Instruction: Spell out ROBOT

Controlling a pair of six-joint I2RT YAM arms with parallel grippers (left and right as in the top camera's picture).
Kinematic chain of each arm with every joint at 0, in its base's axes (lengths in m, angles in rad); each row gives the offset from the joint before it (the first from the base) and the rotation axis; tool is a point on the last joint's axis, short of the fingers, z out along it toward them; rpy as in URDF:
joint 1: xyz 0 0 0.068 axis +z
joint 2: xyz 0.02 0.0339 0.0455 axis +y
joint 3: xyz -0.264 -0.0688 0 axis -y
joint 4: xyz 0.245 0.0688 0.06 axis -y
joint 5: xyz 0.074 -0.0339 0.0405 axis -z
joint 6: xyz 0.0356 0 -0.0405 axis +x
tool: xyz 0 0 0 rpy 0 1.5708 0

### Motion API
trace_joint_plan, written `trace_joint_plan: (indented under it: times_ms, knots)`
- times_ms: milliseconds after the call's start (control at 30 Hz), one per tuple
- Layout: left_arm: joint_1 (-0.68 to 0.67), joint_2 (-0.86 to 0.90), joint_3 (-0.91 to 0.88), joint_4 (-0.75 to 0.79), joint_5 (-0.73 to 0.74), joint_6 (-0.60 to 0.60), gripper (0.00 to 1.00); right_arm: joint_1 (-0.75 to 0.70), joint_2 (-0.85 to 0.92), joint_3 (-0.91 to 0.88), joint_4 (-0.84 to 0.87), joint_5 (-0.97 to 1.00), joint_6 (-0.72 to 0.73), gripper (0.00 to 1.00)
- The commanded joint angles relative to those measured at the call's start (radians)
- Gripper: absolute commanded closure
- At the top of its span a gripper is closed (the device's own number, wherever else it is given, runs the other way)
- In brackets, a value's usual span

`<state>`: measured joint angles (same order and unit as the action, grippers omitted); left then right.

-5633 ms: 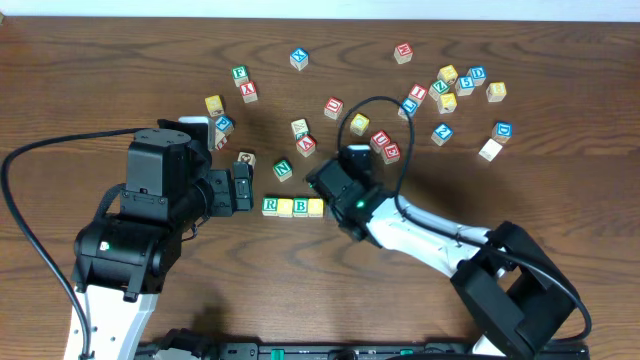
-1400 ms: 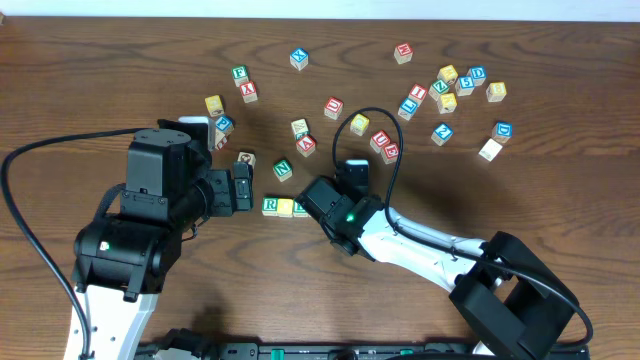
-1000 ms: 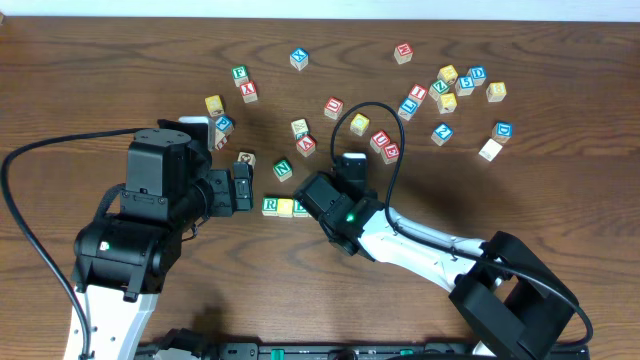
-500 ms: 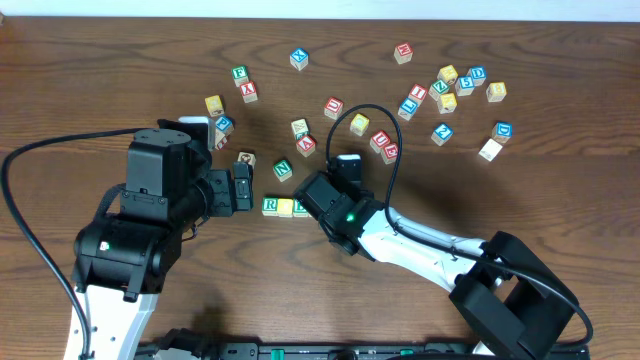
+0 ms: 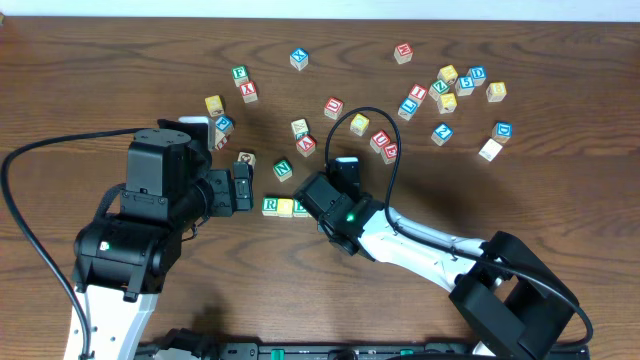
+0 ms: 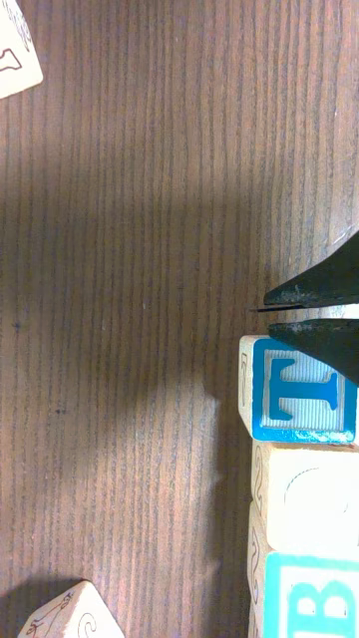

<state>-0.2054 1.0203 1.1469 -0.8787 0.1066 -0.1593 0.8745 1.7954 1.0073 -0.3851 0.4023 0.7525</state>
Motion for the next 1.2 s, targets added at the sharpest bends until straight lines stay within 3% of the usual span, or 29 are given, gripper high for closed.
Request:
trace_joint_plan:
  times_ms: [0,433,667,1167]
  knots:
    - [0.003,-0.002,0.018,0.000,0.006,0.009,0.02,-0.003,-0.024,-0.001,-0.005,0.006,-0.009,0.99]
    - [0.003,-0.002,0.018,0.000,0.006,0.009,0.02,-0.004,-0.024,-0.001,-0.014,0.164,-0.005,0.99]
    - [0.003,-0.002,0.018,0.000,0.006,0.009,0.02,-0.025,-0.023,-0.001,0.084,0.217,-0.006,0.99]
    - [0.003,-0.002,0.018,0.000,0.006,0.009,0.02,-0.139,-0.007,-0.001,0.185,-0.153,-0.157,0.99]
